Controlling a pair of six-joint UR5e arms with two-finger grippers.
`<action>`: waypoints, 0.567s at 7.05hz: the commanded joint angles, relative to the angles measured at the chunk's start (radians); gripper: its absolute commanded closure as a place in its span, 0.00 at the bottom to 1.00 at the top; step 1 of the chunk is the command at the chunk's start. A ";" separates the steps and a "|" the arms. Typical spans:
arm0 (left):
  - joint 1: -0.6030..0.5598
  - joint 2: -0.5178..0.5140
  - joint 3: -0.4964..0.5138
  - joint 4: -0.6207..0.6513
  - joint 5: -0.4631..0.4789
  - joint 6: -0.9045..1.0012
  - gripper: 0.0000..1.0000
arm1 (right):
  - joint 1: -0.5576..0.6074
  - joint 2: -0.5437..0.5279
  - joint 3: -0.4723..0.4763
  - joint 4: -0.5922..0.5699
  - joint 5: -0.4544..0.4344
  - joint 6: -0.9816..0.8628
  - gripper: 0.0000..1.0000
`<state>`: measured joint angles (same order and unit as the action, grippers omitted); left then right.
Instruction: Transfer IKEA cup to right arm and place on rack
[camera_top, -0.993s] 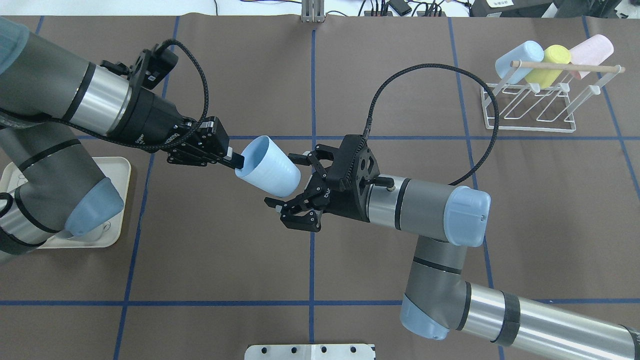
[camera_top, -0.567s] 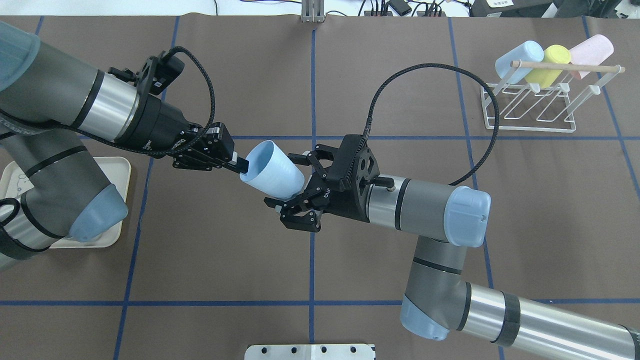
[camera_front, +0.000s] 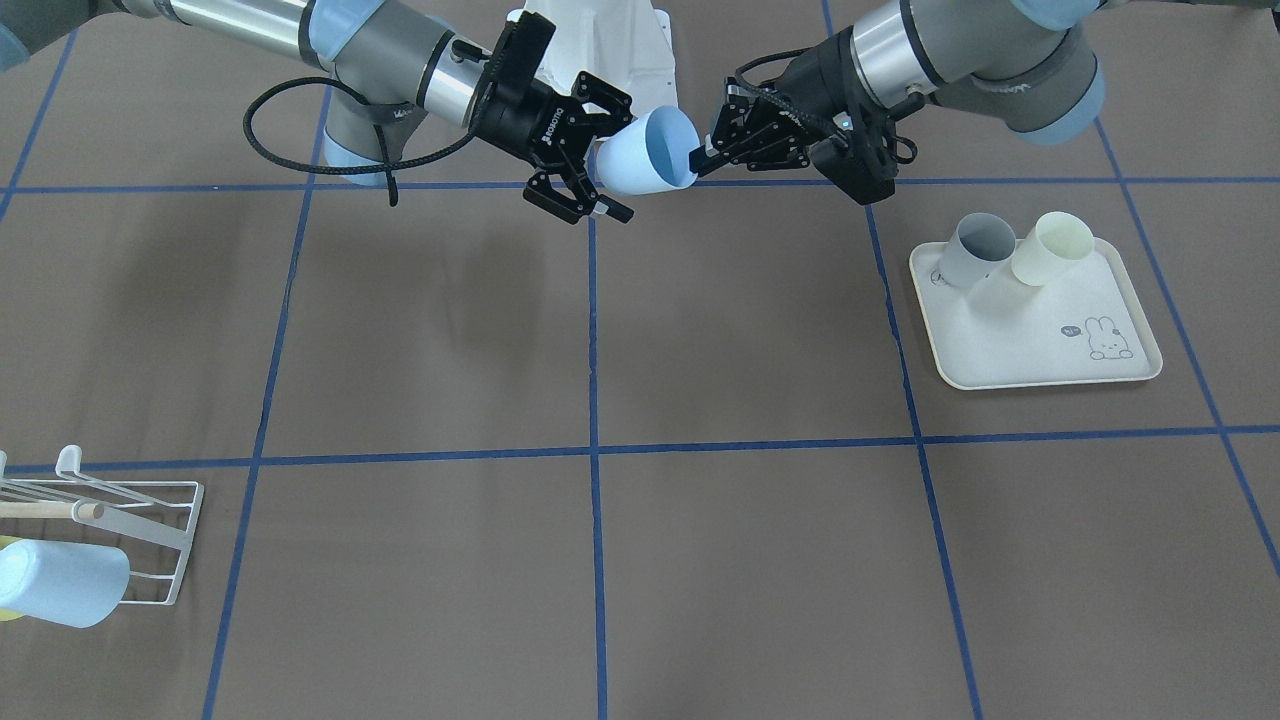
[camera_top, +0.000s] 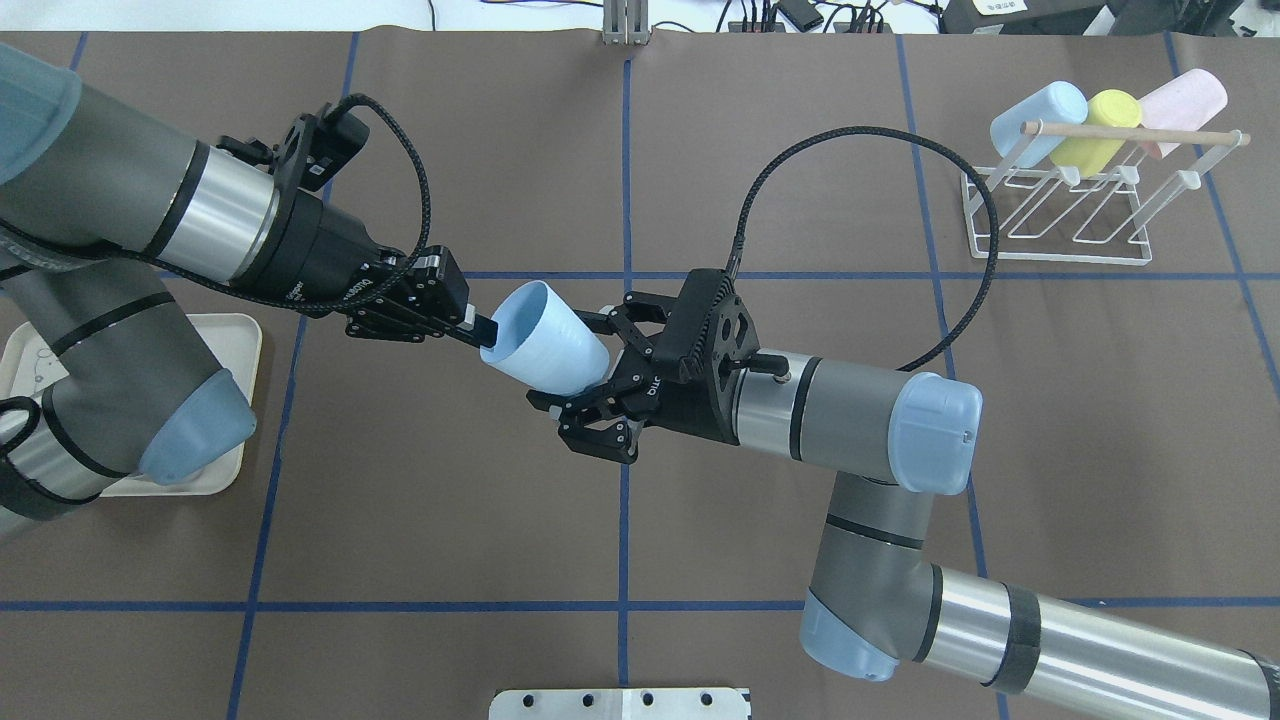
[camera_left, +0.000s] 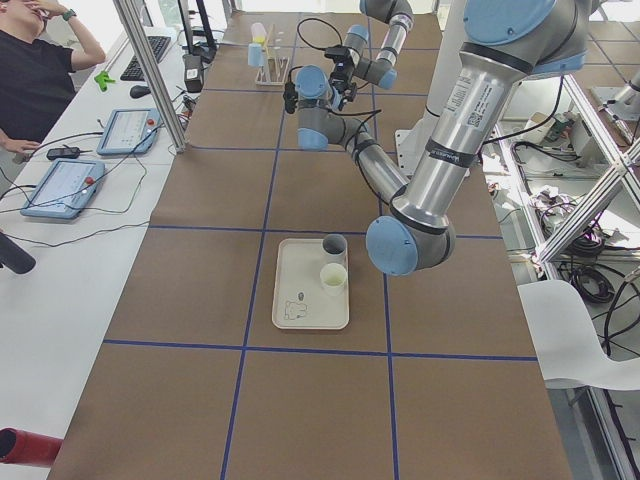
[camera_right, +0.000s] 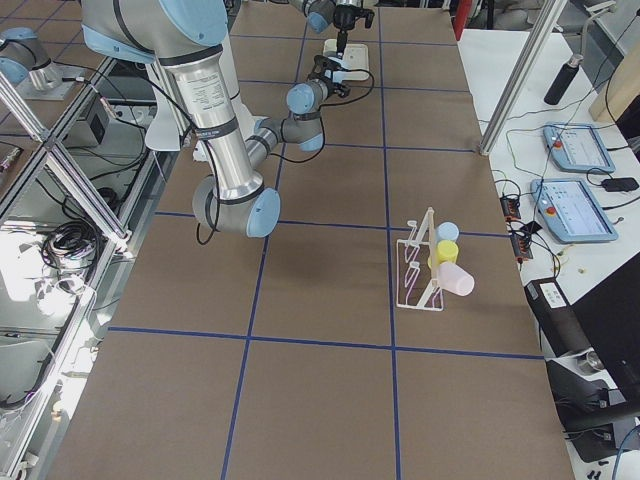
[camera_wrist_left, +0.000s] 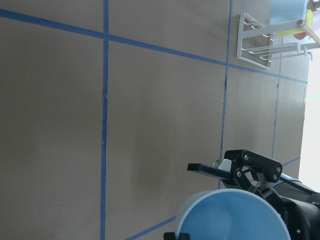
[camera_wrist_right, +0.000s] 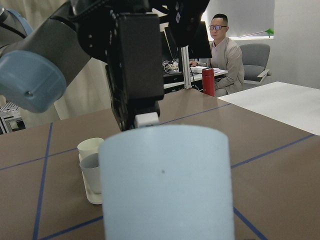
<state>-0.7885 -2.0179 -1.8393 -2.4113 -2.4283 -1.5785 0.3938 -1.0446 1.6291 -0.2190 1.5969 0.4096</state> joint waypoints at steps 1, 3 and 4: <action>0.000 0.002 0.000 0.000 0.000 0.002 1.00 | 0.000 0.000 0.002 0.000 0.000 0.000 0.23; 0.002 0.002 0.000 0.000 0.000 0.002 1.00 | -0.001 -0.002 0.005 0.000 0.000 0.002 0.39; 0.000 0.002 0.000 0.001 0.000 0.002 1.00 | -0.003 -0.002 0.006 0.000 0.000 0.000 0.47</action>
<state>-0.7880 -2.0157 -1.8392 -2.4111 -2.4284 -1.5770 0.3927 -1.0462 1.6335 -0.2195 1.5968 0.4102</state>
